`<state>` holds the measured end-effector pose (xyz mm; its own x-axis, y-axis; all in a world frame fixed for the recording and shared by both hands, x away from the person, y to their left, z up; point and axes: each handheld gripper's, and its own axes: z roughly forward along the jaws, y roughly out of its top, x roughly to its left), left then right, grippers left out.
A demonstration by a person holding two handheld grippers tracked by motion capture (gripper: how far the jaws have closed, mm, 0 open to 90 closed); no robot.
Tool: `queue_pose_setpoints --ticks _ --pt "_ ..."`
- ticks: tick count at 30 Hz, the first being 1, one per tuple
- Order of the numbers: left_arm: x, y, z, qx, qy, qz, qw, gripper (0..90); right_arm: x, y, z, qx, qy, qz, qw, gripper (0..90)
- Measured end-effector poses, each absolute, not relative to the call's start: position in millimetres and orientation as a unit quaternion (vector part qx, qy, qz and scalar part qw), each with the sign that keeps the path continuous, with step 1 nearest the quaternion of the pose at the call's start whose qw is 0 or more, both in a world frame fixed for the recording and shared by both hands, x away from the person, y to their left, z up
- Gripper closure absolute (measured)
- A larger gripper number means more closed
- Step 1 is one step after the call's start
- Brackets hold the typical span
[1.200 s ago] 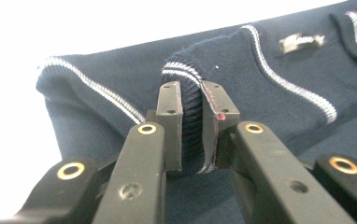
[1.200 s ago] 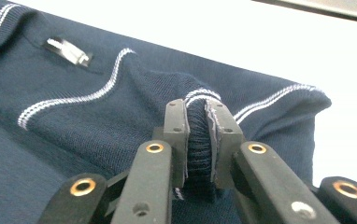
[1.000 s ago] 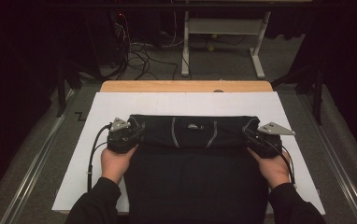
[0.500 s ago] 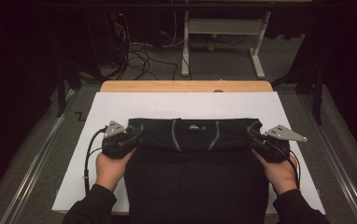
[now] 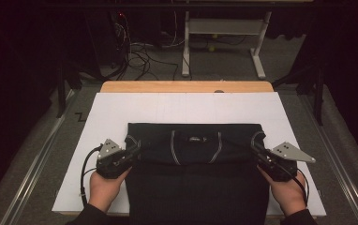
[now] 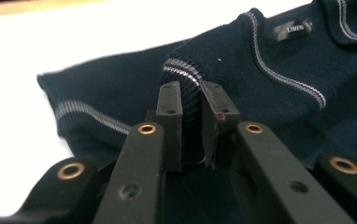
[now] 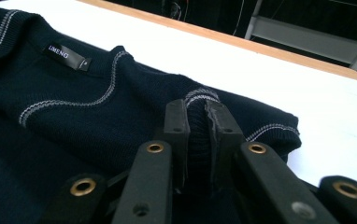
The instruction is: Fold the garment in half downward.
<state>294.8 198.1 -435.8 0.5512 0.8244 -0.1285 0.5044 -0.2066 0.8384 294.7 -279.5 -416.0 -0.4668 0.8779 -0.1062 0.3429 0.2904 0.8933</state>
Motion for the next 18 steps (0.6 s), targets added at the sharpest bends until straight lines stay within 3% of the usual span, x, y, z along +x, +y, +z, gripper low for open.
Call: queue_pose_setpoints --ticks 11,18 --pt "277 203 -441 0.758 0.436 0.165 0.456 75.1 271 -281 -427 0.415 0.739 0.433 0.307 80.9" --pt "262 207 -441 0.757 0.433 0.177 0.456 82.4 257 -284 -427 0.411 0.739 0.437 0.307 81.0"
